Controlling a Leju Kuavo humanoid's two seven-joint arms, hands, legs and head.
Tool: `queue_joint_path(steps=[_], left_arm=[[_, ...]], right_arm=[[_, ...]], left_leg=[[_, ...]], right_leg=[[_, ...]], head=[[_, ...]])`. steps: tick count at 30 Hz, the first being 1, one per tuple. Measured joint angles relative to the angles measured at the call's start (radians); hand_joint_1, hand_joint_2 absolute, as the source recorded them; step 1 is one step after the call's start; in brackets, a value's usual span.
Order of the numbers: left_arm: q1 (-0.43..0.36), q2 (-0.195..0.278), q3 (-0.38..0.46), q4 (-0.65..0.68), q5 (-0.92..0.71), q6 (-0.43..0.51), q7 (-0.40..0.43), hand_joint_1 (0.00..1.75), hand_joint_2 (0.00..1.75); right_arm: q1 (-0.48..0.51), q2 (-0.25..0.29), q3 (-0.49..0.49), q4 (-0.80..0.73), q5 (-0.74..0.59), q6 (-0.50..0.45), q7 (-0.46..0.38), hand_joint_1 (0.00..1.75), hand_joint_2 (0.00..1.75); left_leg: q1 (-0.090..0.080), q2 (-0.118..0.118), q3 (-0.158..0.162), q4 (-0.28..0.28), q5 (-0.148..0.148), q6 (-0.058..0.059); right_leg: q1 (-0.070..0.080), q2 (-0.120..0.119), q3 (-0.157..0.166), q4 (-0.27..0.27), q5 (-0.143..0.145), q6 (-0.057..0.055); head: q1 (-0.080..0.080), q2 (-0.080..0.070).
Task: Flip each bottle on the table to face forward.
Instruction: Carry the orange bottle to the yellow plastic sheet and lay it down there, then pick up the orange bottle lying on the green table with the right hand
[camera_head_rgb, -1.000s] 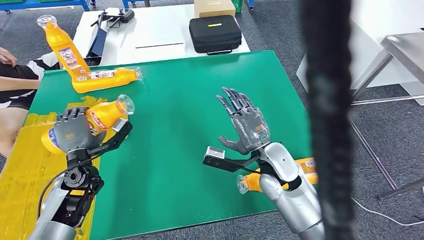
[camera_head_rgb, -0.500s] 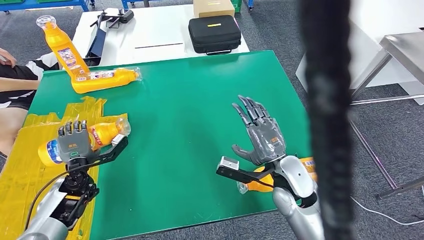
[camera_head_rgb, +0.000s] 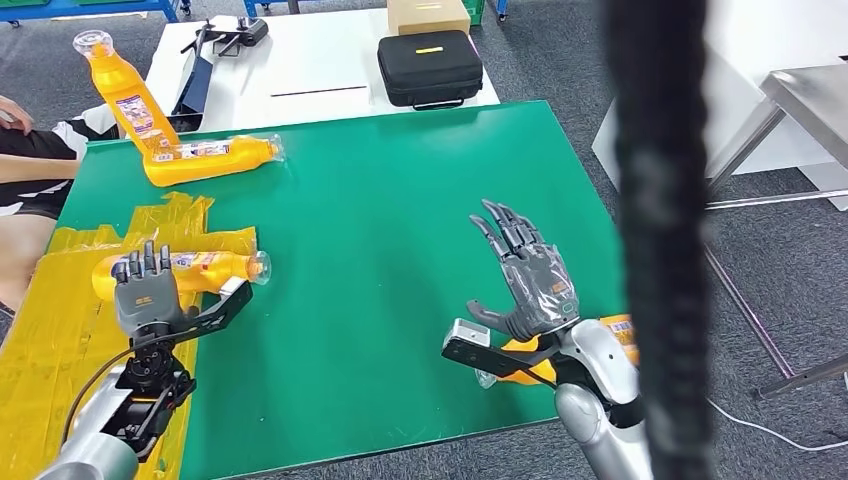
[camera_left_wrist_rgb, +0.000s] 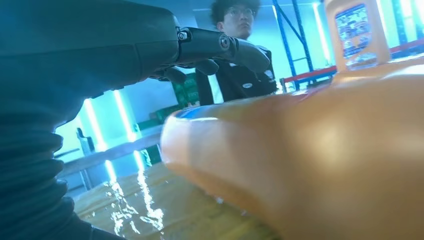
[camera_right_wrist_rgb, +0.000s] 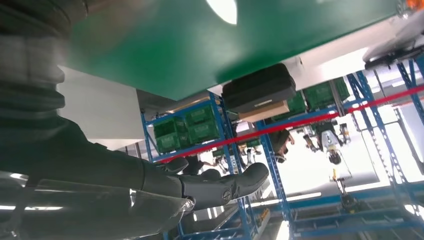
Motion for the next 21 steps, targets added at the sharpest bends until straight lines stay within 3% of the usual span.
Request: queue_joint_path(steps=[5,9,12,16,21], left_arm=[[0.003,-0.036,0.084,0.006,0.108,0.086,-0.167,0.00,1.75],[0.003,-0.058,0.136,0.006,0.140,0.102,-0.213,0.00,1.75],[0.004,-0.075,0.173,0.004,0.221,0.122,-0.305,0.00,1.75],[0.017,-0.107,0.234,-0.032,0.406,0.113,-0.482,0.00,1.75],[0.037,-0.136,0.265,-0.094,0.496,0.090,-0.556,0.00,1.75]], right_arm=[[0.025,-0.019,-0.018,-0.007,-0.015,0.075,-0.023,0.00,1.75],[0.041,-0.034,-0.028,-0.010,-0.034,0.096,-0.037,0.00,1.75],[0.049,-0.051,-0.032,-0.012,-0.069,0.144,-0.062,0.00,1.75],[0.073,-0.114,-0.046,-0.020,-0.107,0.187,-0.139,0.00,1.75],[0.118,-0.187,-0.093,-0.030,-0.125,0.221,-0.194,0.00,1.75]], left_leg=[[0.000,-0.001,0.000,0.000,0.000,0.000],[0.000,0.000,0.000,0.000,0.000,0.000],[0.000,0.000,0.000,0.000,0.000,0.000],[0.000,-0.001,0.000,0.000,0.000,0.000],[-0.001,-0.001,0.000,0.000,-0.001,0.001]], right_leg=[[0.000,0.000,0.000,0.000,0.000,0.000],[0.000,0.000,0.000,0.000,0.000,0.000],[0.000,0.000,0.000,0.000,0.000,0.000],[0.000,0.000,0.000,0.000,0.000,0.000],[-0.001,0.000,0.001,0.000,0.000,0.000]], head=[[0.000,0.000],[0.000,0.000],[0.000,0.000],[0.000,0.000],[0.000,0.000]])
